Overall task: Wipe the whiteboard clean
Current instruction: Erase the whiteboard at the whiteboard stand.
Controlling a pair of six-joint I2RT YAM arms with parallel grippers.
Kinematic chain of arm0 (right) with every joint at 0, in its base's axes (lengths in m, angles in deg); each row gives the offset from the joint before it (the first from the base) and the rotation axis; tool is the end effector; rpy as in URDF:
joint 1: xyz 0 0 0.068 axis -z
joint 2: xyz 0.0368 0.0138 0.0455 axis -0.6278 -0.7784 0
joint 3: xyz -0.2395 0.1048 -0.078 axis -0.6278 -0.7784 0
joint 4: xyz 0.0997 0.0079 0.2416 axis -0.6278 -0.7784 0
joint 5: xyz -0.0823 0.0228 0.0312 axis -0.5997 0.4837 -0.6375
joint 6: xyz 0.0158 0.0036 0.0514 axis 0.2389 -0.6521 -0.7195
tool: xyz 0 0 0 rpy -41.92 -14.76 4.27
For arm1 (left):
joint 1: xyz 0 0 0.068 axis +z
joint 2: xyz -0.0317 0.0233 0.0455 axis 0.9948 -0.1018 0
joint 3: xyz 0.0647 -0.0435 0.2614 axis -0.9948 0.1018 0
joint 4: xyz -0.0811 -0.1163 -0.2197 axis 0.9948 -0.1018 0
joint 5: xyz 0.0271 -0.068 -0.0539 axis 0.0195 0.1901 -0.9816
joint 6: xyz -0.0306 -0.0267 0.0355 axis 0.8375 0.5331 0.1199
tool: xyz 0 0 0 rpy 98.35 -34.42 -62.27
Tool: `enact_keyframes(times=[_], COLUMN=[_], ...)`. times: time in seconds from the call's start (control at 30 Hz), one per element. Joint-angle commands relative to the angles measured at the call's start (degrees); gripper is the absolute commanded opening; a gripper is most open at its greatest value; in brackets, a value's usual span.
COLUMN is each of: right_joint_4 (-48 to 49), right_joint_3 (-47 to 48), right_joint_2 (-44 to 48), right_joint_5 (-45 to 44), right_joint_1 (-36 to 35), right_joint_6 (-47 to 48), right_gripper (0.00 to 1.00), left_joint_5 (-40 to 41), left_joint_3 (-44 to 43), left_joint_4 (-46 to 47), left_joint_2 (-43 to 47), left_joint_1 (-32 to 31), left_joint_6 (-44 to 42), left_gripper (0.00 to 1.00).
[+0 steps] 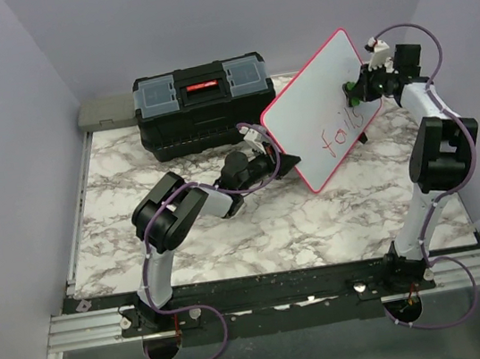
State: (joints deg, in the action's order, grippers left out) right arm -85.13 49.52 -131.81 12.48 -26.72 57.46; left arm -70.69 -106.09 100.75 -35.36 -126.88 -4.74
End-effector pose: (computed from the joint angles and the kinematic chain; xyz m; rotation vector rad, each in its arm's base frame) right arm 0.4548 -0.0781 0.2503 -0.3141 2.1107 0.3999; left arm 0.2970 -0.2904 0.1631 0.3149 1.6851 -1.4012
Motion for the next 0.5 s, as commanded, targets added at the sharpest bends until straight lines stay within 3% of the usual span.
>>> enact_keyframes(times=[0.0, 0.23, 0.47], right_joint_4=[-0.43, 10.48, 6.77], right_joint_3=[-3.16, 0.2, 6.21], right_joint_2=[1.97, 2.03, -2.15], right_joint_5=[12.18, 0.36, -16.27], right_joint_1=[-2.14, -2.06, -2.14], right_joint_6=[-2.59, -19.73, -25.06], right_gripper=[0.01, 0.01, 0.01], left_joint_5=[-6.67, -6.66, -6.59], left_joint_3=[-0.57, -0.14, 0.58], left_joint_4=[3.86, 3.89, 4.52], left_joint_2=[-0.59, -0.32, -0.23], left_joint_1=[-1.15, -1.23, -1.18], left_joint_6=[-2.22, -2.17, -2.36], left_gripper=[0.0, 0.0, 0.0])
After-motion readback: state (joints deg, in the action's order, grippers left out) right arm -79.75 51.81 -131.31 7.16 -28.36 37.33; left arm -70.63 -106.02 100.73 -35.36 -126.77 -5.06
